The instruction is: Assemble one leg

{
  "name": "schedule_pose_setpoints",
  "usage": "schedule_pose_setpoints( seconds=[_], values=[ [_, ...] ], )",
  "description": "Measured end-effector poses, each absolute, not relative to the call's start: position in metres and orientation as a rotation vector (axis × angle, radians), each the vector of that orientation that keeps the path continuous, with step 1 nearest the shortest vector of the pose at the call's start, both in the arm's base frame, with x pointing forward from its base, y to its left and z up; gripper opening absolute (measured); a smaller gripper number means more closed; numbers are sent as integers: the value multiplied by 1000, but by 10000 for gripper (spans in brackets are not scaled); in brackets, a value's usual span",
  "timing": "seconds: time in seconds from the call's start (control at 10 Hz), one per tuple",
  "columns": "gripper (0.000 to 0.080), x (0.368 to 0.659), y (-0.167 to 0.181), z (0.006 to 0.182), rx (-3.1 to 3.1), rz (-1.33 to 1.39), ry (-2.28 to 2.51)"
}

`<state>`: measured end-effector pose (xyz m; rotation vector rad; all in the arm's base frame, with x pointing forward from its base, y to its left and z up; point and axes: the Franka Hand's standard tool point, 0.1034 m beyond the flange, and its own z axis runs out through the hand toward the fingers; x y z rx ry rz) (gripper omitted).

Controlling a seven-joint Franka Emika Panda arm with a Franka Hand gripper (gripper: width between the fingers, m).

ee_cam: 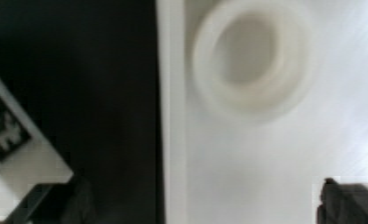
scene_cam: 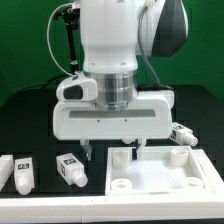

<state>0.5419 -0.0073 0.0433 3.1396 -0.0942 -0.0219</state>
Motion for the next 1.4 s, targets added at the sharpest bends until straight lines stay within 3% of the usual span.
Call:
schedule_pose_setpoints(
  seconds=[0.2, 0.8, 1.1, 1.4],
  values=[
    [648, 538, -3, 62, 3146, -16, -170],
    [649, 536, -4, 55, 3144, -30, -160],
    [649, 498, 15, 60, 3156, -84, -114],
    [649, 497, 15, 59, 3155, -82, -112]
  ],
)
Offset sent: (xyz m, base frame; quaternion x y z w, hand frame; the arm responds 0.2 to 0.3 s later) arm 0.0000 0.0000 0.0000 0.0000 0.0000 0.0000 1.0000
